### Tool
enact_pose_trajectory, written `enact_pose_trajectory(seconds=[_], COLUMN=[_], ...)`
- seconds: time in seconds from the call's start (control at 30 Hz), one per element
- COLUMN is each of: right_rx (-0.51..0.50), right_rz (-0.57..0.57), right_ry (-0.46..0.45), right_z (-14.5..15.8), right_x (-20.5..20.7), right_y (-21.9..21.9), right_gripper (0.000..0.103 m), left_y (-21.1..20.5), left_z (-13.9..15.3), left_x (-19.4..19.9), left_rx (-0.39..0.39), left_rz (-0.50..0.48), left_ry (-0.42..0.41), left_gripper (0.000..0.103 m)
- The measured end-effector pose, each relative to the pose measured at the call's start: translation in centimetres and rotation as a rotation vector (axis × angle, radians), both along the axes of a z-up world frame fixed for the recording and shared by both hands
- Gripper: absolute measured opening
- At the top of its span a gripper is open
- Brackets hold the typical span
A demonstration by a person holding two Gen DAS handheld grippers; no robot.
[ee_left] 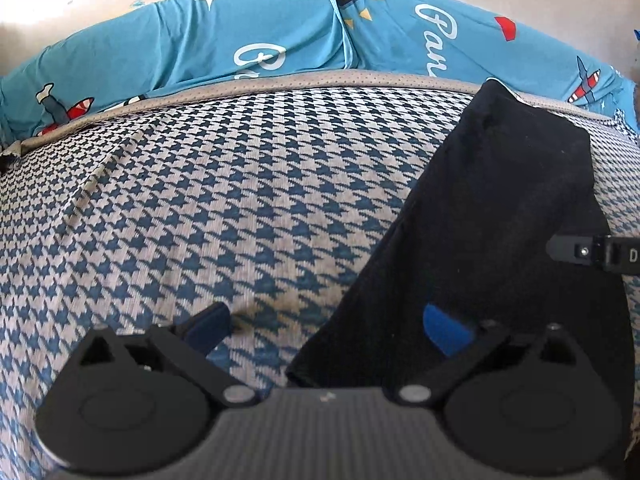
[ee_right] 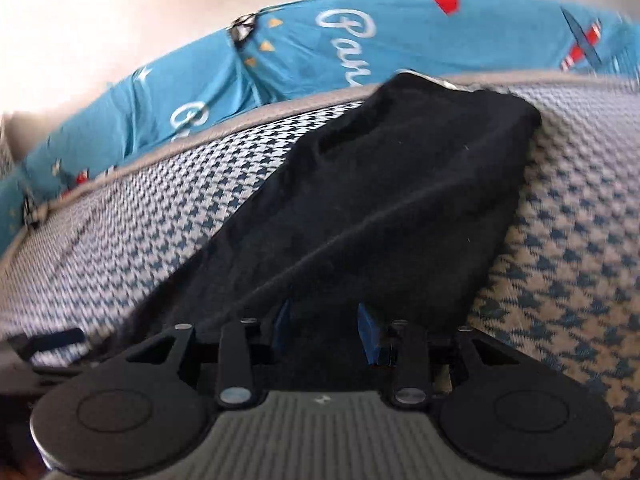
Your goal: Fold clothes
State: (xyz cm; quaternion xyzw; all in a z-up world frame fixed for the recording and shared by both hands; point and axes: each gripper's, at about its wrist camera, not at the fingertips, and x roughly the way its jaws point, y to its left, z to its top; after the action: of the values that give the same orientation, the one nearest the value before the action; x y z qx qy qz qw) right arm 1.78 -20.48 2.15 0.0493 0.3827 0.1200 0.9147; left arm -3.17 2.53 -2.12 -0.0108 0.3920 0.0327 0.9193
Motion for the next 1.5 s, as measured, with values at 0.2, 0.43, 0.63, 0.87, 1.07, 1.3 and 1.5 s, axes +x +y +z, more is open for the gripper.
enact_pose_trajectory(seconds=[0.2, 0.43, 0.63, 0.87, 1.07, 1.3, 1.5], right_rx=[-0.122, -0.209, -0.231, -0.144, -0.051, 0.100, 0.222], right_rz=[0.038, 0.063, 0.075, 0.076, 0.072, 0.040, 0.002], right_ry=[-0.033, -0.057, -0.049, -0.004, 0.040, 0.104, 0.150], right_z=[-0.4, -0.4, -0.1, 0.3, 0.5, 0.5, 0.2], right_x=[-2.0, -5.0, -7.4, -9.4, -10.9, -11.8, -11.6], right_y=[1.5, 2.4, 2.5, 1.0, -0.6, -2.7, -3.6], right_gripper=[0.042, 0.044, 0.044, 0.044, 0.044, 0.044, 0.044], left_y=[0.0, 0.2, 0.5, 0.8, 1.3, 2.0, 2.7], left_z=[0.0, 0.0, 0.2, 0.5, 0.8, 1.3, 1.7], left_x=[-0.9, -1.9, -2.7, -3.7, -4.4, -5.5, -6.4], left_rx=[0.002, 0.000, -0.006, -0.014, -0.041, -0.105, -0.248], left_rz=[0.019, 0.024, 0.036, 0.051, 0.067, 0.074, 0.046], left_ry=[0.002, 0.001, 0.006, 0.016, 0.021, 0.018, 0.008], left_gripper=[0.103, 0.103, 0.103, 0.103, 0.103, 0.103, 0.103])
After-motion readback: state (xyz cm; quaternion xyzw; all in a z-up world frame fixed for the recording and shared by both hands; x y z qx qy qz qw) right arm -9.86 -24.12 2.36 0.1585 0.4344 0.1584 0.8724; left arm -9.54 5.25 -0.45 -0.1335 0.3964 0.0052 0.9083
